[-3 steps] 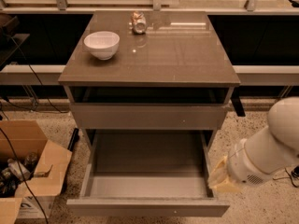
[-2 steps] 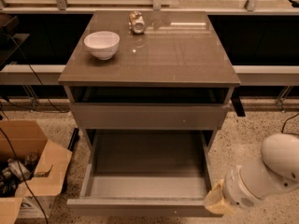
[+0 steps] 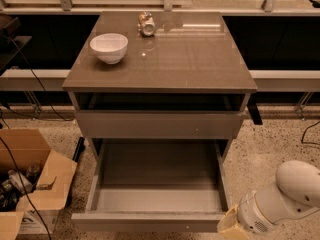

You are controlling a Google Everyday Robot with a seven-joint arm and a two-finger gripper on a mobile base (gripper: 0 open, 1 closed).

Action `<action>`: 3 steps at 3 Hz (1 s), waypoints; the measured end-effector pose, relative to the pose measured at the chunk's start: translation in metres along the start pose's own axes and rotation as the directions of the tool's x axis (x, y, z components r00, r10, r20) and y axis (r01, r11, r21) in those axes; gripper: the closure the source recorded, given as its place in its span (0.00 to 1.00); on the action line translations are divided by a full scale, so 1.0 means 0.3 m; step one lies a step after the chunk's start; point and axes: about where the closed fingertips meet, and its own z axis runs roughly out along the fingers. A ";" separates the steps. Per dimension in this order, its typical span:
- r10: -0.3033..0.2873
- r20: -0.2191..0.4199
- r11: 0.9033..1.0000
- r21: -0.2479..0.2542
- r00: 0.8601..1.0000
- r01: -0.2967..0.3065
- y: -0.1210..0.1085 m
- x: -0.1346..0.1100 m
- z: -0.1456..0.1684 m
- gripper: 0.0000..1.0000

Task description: Close middle drawer

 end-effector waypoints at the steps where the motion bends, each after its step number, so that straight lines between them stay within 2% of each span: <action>1: 0.016 0.015 0.999 0.038 1.000 -0.016 -0.034 0.013 0.073 1.00; 2: 0.039 0.044 0.996 0.075 0.998 -0.042 -0.091 0.043 0.178 1.00; 3: 0.089 0.107 0.990 0.097 0.990 -0.100 -0.159 0.094 0.276 1.00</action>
Offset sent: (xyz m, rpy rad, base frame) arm 0.0308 0.0131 -0.1049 0.0150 -0.0910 -0.1485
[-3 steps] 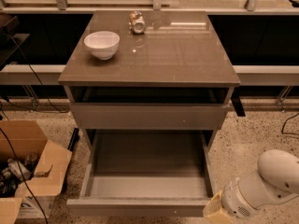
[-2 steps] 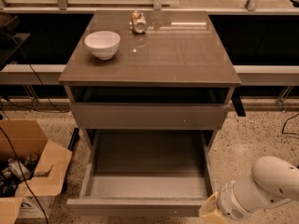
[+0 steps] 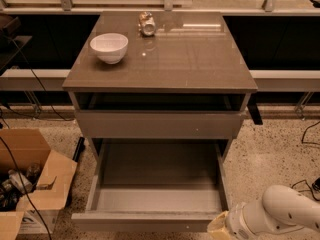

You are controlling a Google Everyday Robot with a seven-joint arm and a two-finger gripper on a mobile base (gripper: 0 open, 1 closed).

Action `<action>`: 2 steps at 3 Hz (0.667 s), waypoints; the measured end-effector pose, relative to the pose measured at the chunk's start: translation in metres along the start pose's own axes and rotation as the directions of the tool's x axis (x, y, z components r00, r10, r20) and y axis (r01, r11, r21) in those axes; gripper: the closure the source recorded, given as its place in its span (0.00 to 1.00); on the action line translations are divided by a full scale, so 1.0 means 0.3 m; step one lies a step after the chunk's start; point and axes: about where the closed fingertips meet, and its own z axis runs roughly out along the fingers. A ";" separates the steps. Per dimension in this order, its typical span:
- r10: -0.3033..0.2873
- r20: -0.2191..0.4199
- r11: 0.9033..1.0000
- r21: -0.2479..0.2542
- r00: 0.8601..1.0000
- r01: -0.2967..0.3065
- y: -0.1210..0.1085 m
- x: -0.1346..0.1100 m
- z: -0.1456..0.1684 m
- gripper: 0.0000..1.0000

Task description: Close middle drawer

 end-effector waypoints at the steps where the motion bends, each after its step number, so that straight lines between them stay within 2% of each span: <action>1: 0.045 0.040 0.999 0.003 0.998 -0.045 -0.086 0.040 0.101 1.00; 2: 0.063 0.060 0.998 0.006 0.996 -0.064 -0.126 0.050 0.132 1.00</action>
Offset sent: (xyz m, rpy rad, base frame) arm 0.0730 -0.0186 -0.0966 0.1171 -0.0133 -0.1746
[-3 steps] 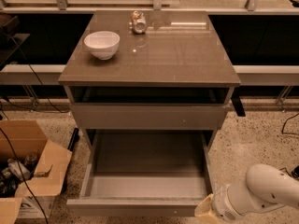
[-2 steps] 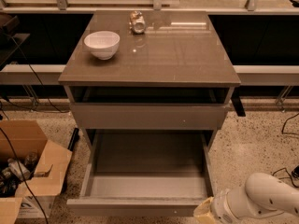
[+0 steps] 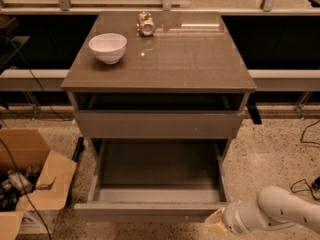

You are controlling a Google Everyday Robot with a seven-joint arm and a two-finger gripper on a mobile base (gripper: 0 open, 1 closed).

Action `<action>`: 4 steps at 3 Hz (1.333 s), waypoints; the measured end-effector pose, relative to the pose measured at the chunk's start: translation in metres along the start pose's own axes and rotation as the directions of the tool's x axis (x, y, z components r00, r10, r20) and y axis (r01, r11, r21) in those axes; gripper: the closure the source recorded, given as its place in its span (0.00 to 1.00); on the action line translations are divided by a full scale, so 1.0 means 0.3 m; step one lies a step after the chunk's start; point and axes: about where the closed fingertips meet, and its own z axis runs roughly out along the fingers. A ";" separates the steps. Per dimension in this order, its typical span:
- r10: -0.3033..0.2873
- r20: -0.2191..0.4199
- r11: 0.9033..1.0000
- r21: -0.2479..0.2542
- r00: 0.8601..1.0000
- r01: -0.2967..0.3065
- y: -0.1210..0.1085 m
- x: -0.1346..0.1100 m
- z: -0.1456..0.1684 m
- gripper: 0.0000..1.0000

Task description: Close middle drawer

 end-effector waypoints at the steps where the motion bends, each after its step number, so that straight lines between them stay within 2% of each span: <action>1: -0.003 0.058 1.000 0.017 0.998 0.002 -0.123 -0.047 0.049 1.00; 3: 0.005 0.059 0.999 0.031 0.998 -0.007 -0.128 -0.048 0.063 1.00; 4: -0.050 0.124 0.993 0.109 0.991 0.036 -0.192 -0.138 0.093 1.00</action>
Offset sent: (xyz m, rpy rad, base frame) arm 0.1280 0.0078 -0.0302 0.0896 -0.1137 -0.0151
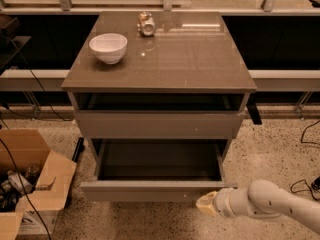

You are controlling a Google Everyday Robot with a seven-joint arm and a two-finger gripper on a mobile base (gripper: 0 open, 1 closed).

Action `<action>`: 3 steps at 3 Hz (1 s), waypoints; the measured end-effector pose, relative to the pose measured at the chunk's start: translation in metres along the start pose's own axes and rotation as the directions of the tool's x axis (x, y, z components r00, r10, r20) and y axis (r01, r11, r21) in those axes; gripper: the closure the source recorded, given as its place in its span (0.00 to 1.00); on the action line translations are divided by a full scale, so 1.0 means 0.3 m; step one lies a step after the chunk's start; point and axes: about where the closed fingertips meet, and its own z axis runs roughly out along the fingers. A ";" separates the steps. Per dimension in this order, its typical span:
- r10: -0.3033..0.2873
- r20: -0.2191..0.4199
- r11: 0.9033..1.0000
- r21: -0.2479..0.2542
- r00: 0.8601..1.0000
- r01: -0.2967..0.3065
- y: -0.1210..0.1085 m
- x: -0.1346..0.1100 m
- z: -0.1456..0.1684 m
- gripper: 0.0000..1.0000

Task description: Close middle drawer

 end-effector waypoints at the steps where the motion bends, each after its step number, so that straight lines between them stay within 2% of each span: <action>1: -0.069 0.067 0.996 0.061 0.995 0.065 -0.088 -0.120 0.067 1.00; 2: -0.075 0.073 0.995 0.066 0.994 0.070 -0.096 -0.131 0.073 0.84; 3: -0.112 0.119 0.990 0.096 0.987 0.101 -0.163 -0.225 0.110 0.61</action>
Offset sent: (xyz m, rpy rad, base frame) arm 0.1234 0.0426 0.0231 0.0527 -0.2839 -0.0143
